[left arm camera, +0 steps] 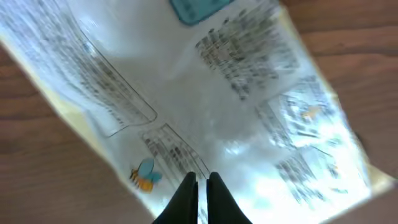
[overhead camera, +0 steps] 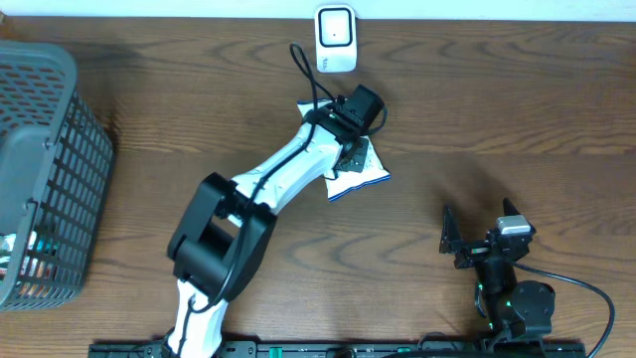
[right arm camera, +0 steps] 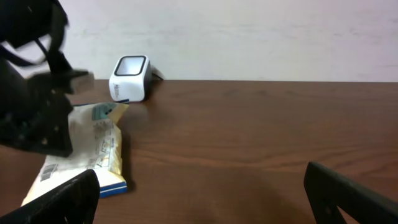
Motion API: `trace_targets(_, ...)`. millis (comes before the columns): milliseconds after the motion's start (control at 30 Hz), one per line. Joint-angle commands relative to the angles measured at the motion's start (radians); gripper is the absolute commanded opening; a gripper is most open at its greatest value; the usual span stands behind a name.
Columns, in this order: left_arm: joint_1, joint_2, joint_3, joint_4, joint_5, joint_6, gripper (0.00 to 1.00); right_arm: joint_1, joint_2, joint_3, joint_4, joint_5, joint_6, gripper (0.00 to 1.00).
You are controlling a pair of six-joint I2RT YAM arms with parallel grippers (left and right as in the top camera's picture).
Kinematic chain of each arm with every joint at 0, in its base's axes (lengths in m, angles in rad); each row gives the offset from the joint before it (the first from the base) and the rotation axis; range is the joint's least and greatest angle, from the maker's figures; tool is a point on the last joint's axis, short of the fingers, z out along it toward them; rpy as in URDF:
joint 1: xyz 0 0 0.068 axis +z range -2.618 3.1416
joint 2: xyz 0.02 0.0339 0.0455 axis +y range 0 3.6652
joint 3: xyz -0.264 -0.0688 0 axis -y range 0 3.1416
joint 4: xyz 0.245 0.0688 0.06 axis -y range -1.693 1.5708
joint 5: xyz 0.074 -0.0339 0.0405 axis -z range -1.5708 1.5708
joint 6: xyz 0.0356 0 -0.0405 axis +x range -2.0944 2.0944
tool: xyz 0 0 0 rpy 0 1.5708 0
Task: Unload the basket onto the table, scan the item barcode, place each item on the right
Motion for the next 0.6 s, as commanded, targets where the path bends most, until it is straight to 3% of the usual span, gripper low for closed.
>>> trace_targets(0, 0.013, -0.146, -0.008, 0.023, 0.002, 0.075, 0.07, -0.006, 0.001, -0.002, -0.004, 0.008, 0.01, 0.99)
trace_targets(200, 0.051, -0.208, -0.008, 0.194, -0.088, 0.079, 0.07, -0.006, 0.001, -0.002, -0.005, 0.008, 0.01, 0.99)
trace_targets(567, 0.094, -0.03, -0.008, 0.348, -0.09, 0.06, 0.08, -0.006, 0.002, -0.002, -0.005, 0.008, 0.01, 0.99)
